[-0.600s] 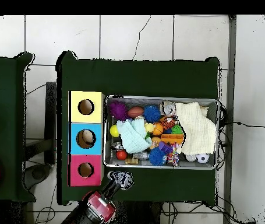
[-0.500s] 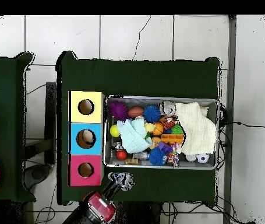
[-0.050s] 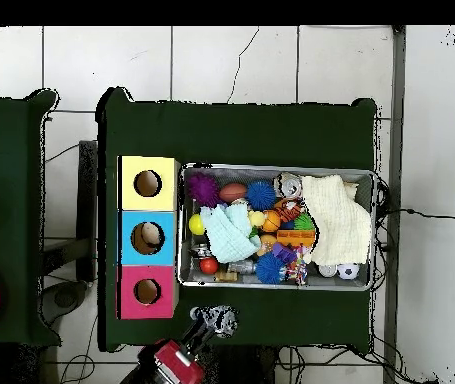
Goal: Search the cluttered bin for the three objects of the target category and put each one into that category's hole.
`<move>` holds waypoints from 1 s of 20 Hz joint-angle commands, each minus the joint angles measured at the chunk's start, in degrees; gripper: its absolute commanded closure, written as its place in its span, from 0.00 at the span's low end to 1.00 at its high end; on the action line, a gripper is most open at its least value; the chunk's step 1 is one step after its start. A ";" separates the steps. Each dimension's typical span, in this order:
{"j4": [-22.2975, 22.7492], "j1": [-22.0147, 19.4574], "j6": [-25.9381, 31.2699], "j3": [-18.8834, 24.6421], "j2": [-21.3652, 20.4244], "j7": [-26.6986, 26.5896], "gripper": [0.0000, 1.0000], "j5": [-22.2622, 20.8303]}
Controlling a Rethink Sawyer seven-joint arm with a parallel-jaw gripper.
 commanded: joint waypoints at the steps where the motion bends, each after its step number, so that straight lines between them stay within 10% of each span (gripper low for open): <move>1: -4.54 -0.85 -2.18 3.30 -1.40 2.05 1.00 -2.06; 20: -11.56 4.44 9.05 4.09 9.08 5.73 1.00 8.68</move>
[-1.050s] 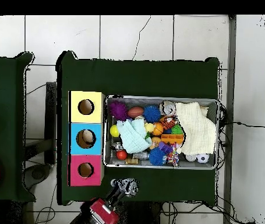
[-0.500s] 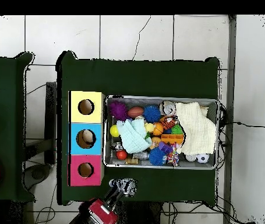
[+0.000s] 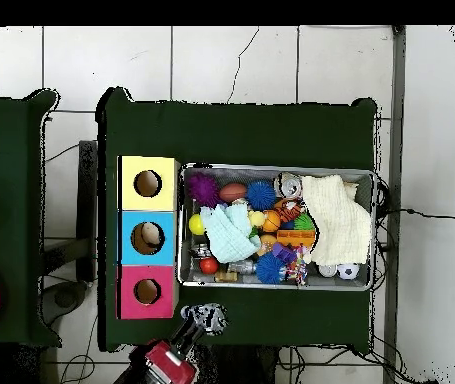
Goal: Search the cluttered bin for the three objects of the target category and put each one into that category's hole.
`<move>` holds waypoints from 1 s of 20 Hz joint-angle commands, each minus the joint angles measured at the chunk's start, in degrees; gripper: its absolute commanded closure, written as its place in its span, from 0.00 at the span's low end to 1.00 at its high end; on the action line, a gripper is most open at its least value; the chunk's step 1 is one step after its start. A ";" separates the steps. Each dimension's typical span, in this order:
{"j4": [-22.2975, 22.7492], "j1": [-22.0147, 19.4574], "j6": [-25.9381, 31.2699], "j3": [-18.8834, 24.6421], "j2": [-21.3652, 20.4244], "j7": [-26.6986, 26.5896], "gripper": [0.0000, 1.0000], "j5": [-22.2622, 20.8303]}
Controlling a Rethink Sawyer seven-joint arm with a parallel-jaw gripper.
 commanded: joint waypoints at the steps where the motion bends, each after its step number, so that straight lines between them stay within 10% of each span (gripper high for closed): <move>1: -11.37 1.30 9.89 4.13 6.09 5.99 1.00 6.67; 20: -19.29 4.60 25.70 -0.44 14.90 10.99 1.00 11.19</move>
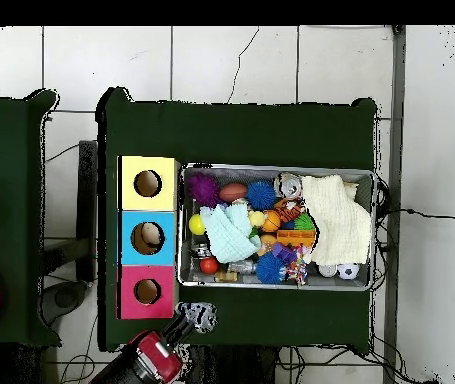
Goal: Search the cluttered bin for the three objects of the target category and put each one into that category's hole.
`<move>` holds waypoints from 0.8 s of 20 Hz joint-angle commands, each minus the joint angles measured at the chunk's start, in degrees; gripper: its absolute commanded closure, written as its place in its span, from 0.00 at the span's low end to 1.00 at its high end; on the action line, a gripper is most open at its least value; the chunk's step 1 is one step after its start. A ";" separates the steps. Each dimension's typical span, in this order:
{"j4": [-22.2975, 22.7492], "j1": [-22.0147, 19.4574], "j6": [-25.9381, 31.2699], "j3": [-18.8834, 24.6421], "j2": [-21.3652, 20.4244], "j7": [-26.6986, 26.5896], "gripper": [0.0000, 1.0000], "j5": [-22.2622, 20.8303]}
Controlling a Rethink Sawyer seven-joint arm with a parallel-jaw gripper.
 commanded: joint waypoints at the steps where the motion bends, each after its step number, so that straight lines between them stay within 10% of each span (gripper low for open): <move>1: -12.40 0.20 10.11 1.07 5.78 11.42 1.00 4.35; 16: -20.69 0.37 22.87 -3.88 12.15 16.87 1.00 5.12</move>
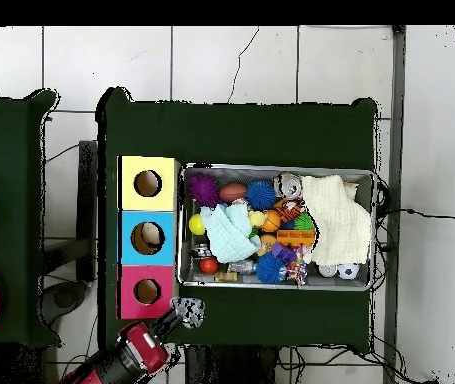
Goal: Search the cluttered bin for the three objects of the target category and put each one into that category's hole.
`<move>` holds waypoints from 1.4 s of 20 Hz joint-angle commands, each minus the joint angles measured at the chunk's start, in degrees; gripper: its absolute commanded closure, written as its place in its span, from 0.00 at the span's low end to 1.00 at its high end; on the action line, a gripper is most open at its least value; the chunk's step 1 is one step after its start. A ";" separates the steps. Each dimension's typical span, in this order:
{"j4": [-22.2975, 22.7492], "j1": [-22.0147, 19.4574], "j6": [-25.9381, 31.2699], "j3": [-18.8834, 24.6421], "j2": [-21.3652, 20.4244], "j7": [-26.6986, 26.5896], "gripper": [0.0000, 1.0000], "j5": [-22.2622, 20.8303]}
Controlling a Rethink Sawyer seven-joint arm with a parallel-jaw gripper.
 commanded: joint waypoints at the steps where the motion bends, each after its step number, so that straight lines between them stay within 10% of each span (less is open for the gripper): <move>1: -13.30 -0.32 10.54 0.58 5.46 17.39 1.00 4.07; 28: -23.93 -4.40 20.38 -10.18 10.99 20.00 1.00 4.31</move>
